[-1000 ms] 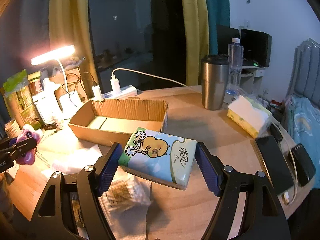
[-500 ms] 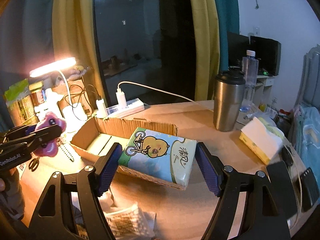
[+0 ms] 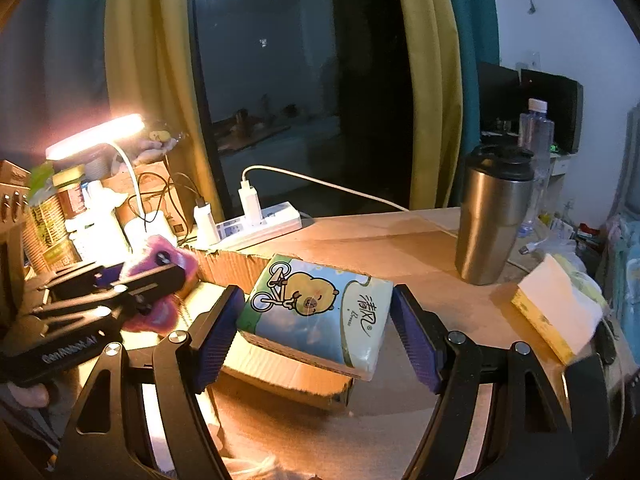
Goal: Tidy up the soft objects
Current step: 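Carry both items into the cardboard box and open both tools, then grasp the white tissue with the left tool while the right tool grasps the cotton swab bag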
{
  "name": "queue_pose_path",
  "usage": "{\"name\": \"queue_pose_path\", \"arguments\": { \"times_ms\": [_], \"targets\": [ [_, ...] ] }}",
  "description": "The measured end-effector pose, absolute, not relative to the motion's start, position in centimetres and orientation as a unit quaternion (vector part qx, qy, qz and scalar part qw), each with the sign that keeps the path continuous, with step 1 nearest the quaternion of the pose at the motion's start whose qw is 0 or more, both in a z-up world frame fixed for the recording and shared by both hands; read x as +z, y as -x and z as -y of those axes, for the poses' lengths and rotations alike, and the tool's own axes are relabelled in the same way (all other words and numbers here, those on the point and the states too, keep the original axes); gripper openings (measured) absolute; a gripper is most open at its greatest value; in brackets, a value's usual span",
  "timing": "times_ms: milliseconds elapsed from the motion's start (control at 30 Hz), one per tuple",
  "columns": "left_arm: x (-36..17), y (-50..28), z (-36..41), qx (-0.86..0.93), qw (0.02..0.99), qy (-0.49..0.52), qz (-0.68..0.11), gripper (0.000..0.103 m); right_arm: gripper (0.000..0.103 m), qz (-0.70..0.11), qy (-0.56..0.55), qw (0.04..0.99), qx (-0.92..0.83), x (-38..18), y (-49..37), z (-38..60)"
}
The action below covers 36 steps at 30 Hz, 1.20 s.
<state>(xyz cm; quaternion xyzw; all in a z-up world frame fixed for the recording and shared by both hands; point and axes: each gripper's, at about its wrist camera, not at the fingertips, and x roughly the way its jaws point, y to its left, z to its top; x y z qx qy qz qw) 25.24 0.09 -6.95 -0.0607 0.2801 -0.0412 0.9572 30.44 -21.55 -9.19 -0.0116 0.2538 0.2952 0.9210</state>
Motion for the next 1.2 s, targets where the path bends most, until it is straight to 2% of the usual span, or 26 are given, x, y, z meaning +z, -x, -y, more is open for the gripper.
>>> {"name": "queue_pose_path", "arguments": {
  "times_ms": [300,333,433,633,767,800,833,867,1200],
  "targets": [
    [-10.5,-29.1,0.1,-0.057,0.939,0.083,-0.330,0.039,0.078,-0.279,0.007,0.908,0.312,-11.0,-33.0,19.9],
    [-10.9,-29.4,0.1,-0.059,0.936,0.085,-0.336,0.040,0.078,-0.282,0.007,0.907,0.313,-11.2,-33.3,19.7],
    [-11.8,-30.1,0.1,-0.061,0.930,0.089,-0.352,0.052,0.078,-0.287,0.007,0.903,0.319,-11.6,-33.6,19.4],
    [-12.6,-30.3,-0.4,-0.057,0.925,0.097,-0.363,0.053,0.079,-0.293,0.017,0.904,0.311,-11.5,-33.8,18.9],
    [-12.1,-29.3,-1.1,-0.046,0.929,0.098,-0.355,0.055,0.087,-0.281,0.021,0.908,0.309,-10.8,-32.8,18.8],
    [-11.9,-29.0,-1.3,-0.043,0.930,0.099,-0.352,0.057,0.087,-0.277,0.023,0.910,0.307,-10.5,-32.4,18.9],
    [-11.7,-28.8,-1.4,-0.041,0.931,0.100,-0.350,0.067,0.087,-0.274,0.025,0.912,0.305,-10.3,-32.1,18.9],
    [-11.4,-28.4,-1.6,-0.039,0.932,0.100,-0.346,0.072,0.087,-0.270,0.026,0.914,0.303,-10.0,-31.7,19.0],
    [-8.6,-24.2,-3.1,-0.029,0.945,0.108,-0.307,0.072,0.087,-0.255,0.032,0.924,0.283,-8.6,-27.5,20.1]
  ]
}}
